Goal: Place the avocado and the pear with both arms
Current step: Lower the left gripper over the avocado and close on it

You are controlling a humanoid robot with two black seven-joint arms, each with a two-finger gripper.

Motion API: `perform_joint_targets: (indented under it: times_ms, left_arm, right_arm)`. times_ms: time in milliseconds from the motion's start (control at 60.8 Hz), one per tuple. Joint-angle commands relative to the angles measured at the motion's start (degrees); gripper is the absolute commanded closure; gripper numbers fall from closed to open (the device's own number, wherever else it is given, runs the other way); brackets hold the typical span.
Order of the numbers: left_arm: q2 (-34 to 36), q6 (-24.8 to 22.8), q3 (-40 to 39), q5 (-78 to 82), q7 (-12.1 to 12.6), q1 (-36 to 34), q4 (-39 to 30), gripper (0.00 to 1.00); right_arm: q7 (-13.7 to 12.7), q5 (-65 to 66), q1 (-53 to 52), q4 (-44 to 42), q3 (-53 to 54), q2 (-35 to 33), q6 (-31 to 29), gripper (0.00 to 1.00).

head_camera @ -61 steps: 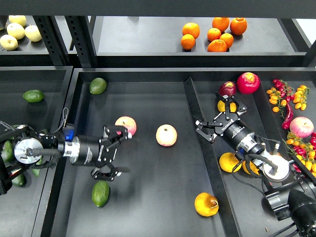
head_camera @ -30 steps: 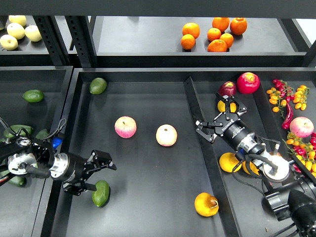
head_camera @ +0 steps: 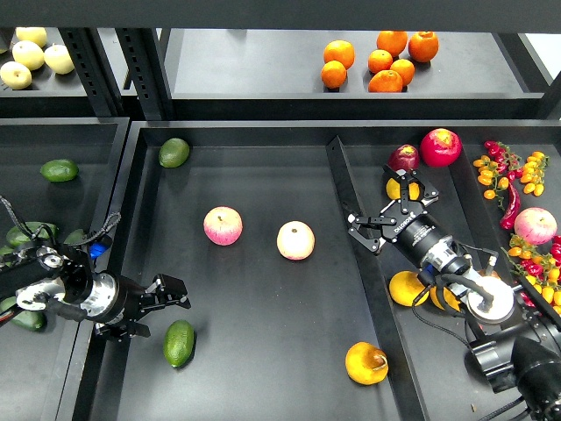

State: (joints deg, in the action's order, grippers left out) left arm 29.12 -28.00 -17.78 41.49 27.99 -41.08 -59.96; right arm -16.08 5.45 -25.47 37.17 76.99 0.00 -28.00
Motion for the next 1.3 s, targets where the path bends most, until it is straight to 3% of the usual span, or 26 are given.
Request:
perform_joint_targets:
  times_ms: [0,1282]
  left_arm:
    - [-1.26,0.00,0.38,1.14,0.01,0.29,0.72,0.01]
    - [-7.85,0.00,2.84,3.16,0.01,0.91,7.13,0.01]
  right_arm:
    - [0.00,0.00,0.15,0.00,0.00,0.00,0.00,0.00]
    - [0.00,0.00,0.24,0.18,0.00,0.00,0.00,0.00]
